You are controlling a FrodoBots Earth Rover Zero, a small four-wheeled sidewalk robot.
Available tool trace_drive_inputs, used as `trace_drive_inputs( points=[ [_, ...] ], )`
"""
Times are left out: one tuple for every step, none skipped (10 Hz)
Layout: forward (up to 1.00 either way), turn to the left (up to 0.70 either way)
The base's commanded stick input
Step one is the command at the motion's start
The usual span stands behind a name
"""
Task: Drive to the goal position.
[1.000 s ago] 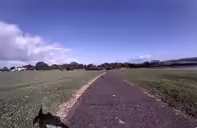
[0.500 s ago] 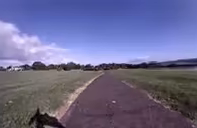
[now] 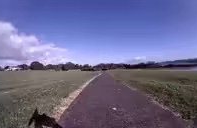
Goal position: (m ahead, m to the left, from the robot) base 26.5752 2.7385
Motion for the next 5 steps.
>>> trace_drive_inputs(
  points=[
    [0.7,0.0],
    [0.7,0.0],
    [0.7,0.0],
    [0.7,0.0],
    [0.7,0.0]
  ],
)
